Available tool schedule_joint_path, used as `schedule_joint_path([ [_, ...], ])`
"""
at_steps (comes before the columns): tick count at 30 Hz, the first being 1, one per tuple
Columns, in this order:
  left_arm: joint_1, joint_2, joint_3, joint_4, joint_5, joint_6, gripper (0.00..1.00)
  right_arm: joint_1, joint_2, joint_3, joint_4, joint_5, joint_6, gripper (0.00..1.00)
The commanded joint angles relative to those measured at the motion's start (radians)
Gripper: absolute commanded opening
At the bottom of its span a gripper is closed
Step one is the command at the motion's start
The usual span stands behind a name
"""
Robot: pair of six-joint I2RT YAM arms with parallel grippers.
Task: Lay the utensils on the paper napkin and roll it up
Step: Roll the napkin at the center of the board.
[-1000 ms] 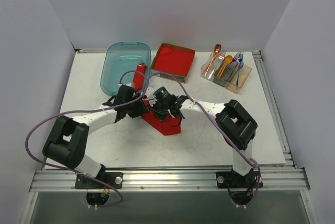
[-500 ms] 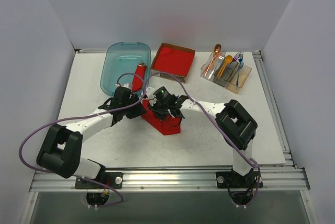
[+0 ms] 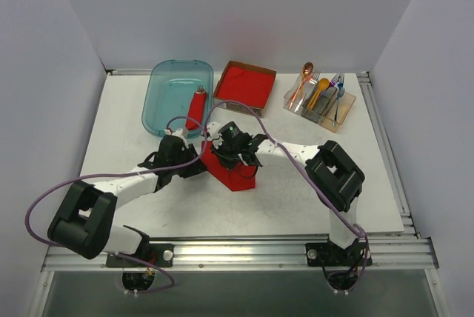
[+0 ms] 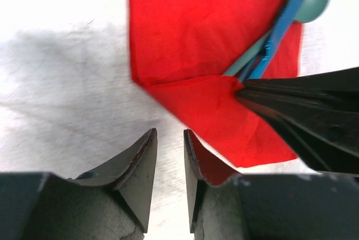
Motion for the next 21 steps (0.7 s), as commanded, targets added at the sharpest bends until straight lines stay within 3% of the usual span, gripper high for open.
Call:
schedule_joint_path([
  [1,-0.026,-0.016,0.009,0.151,0.034,0.019,0.34,-0.013,-0.014,0.009,-0.008,0.015,0.015,0.04],
  [5,-0.060,0.004,0.036,0.171,0.010,0.021,0.29,-0.016,0.001,0.011,-0.014,0.012,0.021,0.04],
  [21,-0.101,0.084,0.042,0.227,-0.028,-0.004,0.25,-0.027,0.038,0.023,-0.010,-0.005,0.026,0.04],
])
